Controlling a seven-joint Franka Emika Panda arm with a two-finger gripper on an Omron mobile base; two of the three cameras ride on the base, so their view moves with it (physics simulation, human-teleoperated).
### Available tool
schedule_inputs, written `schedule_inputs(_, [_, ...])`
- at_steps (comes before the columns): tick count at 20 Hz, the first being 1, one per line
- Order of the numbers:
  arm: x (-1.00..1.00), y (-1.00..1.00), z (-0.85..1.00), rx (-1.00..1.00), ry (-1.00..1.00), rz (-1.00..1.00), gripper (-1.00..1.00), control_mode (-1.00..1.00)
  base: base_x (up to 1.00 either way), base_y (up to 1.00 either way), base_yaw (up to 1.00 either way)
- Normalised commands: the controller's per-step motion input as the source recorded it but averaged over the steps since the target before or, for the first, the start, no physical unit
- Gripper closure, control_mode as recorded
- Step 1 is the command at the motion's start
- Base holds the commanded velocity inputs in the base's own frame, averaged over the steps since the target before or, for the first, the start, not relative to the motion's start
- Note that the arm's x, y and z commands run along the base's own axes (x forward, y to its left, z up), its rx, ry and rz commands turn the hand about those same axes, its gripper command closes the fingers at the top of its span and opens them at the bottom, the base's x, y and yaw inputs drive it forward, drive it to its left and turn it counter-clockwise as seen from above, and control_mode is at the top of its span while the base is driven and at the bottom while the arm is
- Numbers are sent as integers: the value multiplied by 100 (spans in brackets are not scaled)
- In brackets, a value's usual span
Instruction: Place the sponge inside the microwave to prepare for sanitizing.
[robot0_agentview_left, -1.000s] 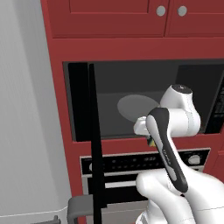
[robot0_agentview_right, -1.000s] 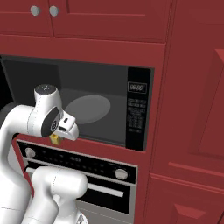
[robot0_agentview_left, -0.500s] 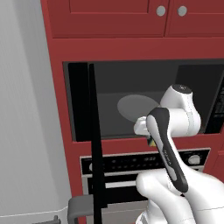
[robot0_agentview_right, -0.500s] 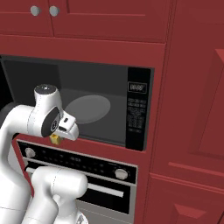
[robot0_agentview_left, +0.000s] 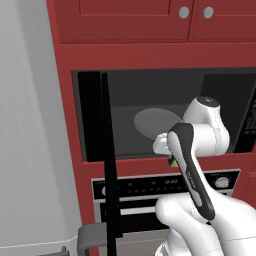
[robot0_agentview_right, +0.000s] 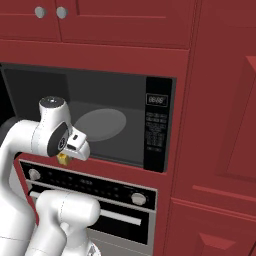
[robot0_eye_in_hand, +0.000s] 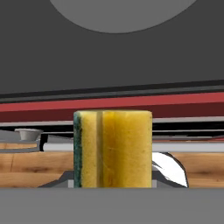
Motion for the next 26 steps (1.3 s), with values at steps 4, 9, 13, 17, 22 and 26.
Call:
schedule_inputs(4, [0, 0, 0, 0, 0, 0, 100, -100, 0, 0, 0])
schedule_inputs(9, [0, 0, 0, 0, 0, 0, 100, -100, 0, 0, 0])
schedule_inputs(13, [0, 0, 0, 0, 0, 0, 100, -100, 0, 0, 0])
schedule_inputs(17, [-20, 0, 0, 0, -8, 3, 100, -100, 0, 0, 0])
schedule_inputs(22, [-14, 0, 10, 0, -46, -1, 100, -100, 0, 0, 0])
schedule_inputs(26, [10, -1, 15, 0, -35, -8, 100, -100, 0, 0, 0])
